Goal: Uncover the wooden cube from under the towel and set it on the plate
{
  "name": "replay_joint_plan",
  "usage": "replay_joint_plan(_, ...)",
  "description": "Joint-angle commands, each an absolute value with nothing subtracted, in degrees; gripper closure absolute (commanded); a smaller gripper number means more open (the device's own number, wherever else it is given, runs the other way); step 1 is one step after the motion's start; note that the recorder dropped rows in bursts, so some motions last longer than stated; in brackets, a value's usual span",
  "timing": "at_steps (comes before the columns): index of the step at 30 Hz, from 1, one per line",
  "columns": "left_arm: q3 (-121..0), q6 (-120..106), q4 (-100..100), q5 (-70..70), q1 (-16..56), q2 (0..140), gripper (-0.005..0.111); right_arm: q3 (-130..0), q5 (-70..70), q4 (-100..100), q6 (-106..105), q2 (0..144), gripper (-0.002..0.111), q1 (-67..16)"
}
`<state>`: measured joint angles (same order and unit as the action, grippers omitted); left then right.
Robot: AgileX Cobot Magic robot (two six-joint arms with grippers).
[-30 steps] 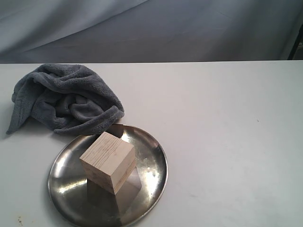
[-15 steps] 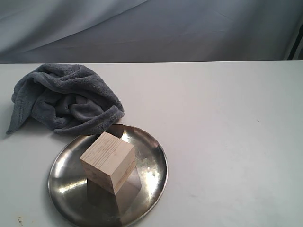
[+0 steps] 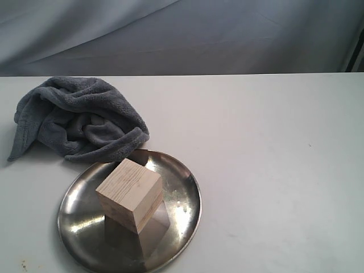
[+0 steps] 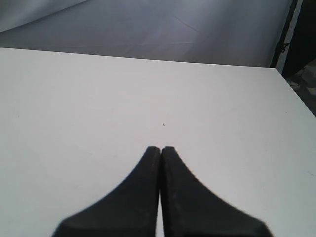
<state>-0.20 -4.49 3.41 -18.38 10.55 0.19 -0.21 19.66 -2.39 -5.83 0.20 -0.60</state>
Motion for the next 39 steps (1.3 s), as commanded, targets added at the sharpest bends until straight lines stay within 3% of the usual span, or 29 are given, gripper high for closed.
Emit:
replay_joint_plan(1,0.0,-4.9,3.7,-17.7,10.5,0.0,0.107,0.0,19.6,-2.6,-5.7,0.0,0.108,-0.7)
replay_joint_plan(8,0.0,-4.9,3.7,-17.7,9.4,0.0,0.107,0.0,19.6,-2.6,-5.7,0.0,0.108,-0.7)
replay_joint_plan(20,0.0,-5.0,3.7,-17.7,-0.1,0.0,0.107,0.0,19.6,-2.6,-5.7,0.0,0.108,-0.7)
replay_joint_plan(39,0.0,-5.0,3.7,-17.7,-0.1,0.0,0.107,0.0,19.6,-2.6,-5.7,0.0,0.108,-0.7)
